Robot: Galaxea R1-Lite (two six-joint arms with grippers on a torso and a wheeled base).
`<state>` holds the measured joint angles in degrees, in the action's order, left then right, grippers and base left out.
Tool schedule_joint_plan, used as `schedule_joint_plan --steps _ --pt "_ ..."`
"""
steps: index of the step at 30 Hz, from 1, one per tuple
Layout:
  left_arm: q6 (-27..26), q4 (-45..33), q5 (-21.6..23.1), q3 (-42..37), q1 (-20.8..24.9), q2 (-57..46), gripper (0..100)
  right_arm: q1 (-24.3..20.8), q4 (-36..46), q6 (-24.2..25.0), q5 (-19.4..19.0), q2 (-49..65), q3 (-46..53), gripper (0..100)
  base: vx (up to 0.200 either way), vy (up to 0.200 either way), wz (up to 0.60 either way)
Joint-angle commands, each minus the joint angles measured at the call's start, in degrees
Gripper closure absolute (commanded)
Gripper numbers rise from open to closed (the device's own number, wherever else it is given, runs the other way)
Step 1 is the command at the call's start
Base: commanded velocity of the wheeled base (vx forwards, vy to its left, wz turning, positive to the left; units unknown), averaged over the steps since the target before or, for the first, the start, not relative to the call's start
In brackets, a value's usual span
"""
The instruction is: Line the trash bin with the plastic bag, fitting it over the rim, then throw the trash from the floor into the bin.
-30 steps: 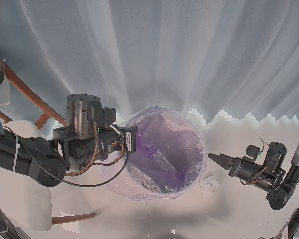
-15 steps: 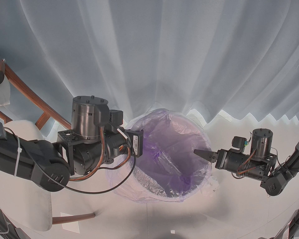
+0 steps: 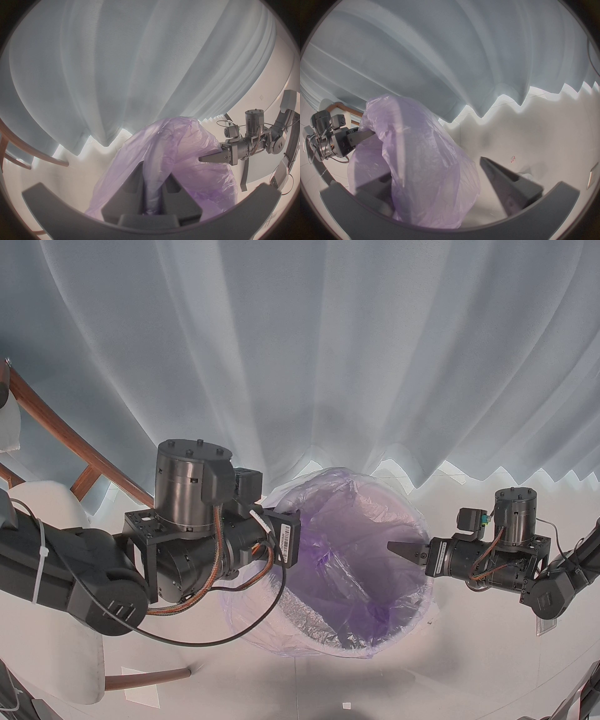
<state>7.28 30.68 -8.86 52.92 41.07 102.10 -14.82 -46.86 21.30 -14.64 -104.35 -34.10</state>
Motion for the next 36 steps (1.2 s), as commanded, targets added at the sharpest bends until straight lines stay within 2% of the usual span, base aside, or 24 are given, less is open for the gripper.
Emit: schedule_joint_plan --steps 1,6,15,16,31,36 --pt "0.1 0.0 0.0 -0.1 0.1 0.2 100 0.0 0.0 -0.1 0.1 -0.2 0.1 100 0.000 0.000 0.00" --pt "0.0 -0.1 0.0 0.0 0.3 0.3 100 -0.1 0.1 -0.1 0.4 -0.4 0.7 100 0.000 0.000 0.00" --pt "0.0 0.1 -1.0 -0.9 4.0 1.9 100 -0.8 0.0 -0.1 0.6 -0.3 0.5 100 0.000 0.000 0.00" --pt "0.1 0.3 -1.1 -0.8 4.0 1.9 0 -0.8 0.0 -0.1 0.7 -0.3 0.5 100 0.000 0.000 0.00" --pt "2.3 1.0 -1.2 -1.0 2.3 -6.6 0 2.3 -2.2 -3.4 0.7 -2.2 3.0 100 0.000 0.000 0.00" --pt "4.4 0.0 -1.2 -6.2 -2.7 -10.2 0 3.7 -8.2 -2.8 -6.4 -2.9 5.0 100 0.000 0.000 0.00"
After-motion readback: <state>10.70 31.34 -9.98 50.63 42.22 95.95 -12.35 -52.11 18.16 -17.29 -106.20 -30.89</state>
